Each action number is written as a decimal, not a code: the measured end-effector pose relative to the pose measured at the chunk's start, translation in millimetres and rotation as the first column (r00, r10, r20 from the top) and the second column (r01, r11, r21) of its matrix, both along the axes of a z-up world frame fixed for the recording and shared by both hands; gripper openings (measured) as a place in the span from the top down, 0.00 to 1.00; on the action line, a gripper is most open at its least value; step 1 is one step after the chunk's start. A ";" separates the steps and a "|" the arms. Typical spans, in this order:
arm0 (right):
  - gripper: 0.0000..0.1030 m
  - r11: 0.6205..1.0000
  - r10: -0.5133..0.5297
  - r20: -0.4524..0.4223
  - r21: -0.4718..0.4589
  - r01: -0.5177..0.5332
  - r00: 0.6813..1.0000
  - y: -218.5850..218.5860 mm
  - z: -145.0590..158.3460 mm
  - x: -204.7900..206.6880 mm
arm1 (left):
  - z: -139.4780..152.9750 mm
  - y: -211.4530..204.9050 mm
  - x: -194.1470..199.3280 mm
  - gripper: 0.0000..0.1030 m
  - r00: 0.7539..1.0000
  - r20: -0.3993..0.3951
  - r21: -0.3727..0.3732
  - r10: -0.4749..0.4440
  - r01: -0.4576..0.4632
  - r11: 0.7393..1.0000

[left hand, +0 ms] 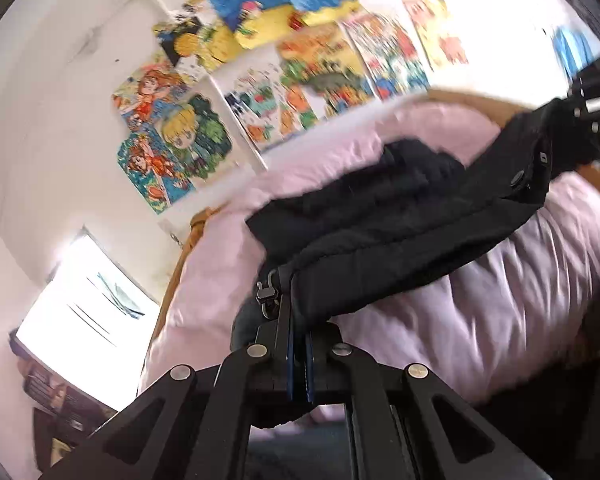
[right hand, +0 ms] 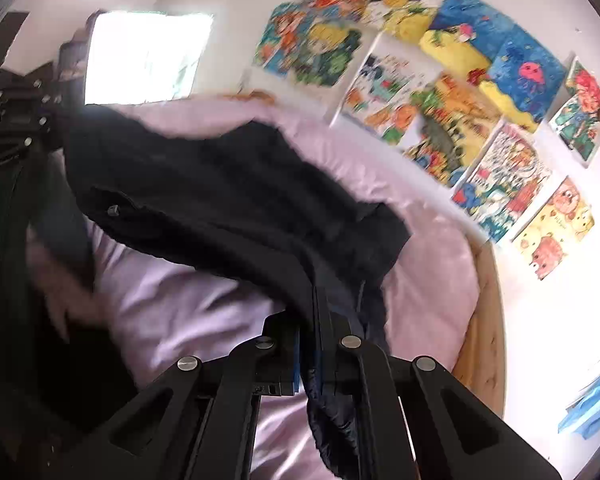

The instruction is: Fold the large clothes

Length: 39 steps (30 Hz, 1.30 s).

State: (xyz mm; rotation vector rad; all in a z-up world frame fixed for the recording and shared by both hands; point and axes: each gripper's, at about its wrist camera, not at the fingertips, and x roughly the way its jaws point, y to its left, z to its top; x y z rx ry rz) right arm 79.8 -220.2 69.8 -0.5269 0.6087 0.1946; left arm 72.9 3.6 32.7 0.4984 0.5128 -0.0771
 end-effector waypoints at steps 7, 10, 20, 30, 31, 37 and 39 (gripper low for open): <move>0.95 0.992 -0.015 0.101 -0.121 0.027 0.995 -4.3 36.4 70.6 | 58.9 2.4 94.1 0.95 1.000 -0.017 -0.106 0.019 -0.021 0.994; 0.95 0.987 -0.029 0.121 -0.151 0.047 0.992 -5.2 46.1 109.6 | 65.4 -4.7 143.2 0.95 0.997 -0.045 -0.108 0.066 -0.070 0.992; 0.95 0.984 -0.097 0.146 -0.134 0.117 0.985 -17.6 27.1 244.1 | 55.2 -26.7 272.4 0.95 0.988 -0.054 -0.087 0.146 -0.150 0.985; 0.93 0.974 -0.144 0.116 -0.157 0.161 0.983 -24.5 -31.9 349.2 | 5.9 -19.4 392.6 0.95 0.949 -0.244 -0.158 0.201 -0.244 0.957; 0.93 0.973 -0.146 0.114 -0.162 0.163 0.983 -24.5 -39.8 356.1 | 0.6 -18.7 399.3 0.95 0.946 -0.254 -0.169 0.203 -0.250 0.953; 0.92 0.970 -0.157 0.098 -0.172 0.172 0.983 -24.7 -74.2 385.8 | -46.2 -15.5 441.6 0.95 0.926 -0.311 -0.220 0.215 -0.291 0.931; 0.88 0.971 -0.170 0.079 -0.155 0.181 0.982 -25.8 -85.6 394.4 | -63.0 -13.4 455.9 0.95 0.910 -0.354 -0.224 0.217 -0.308 0.925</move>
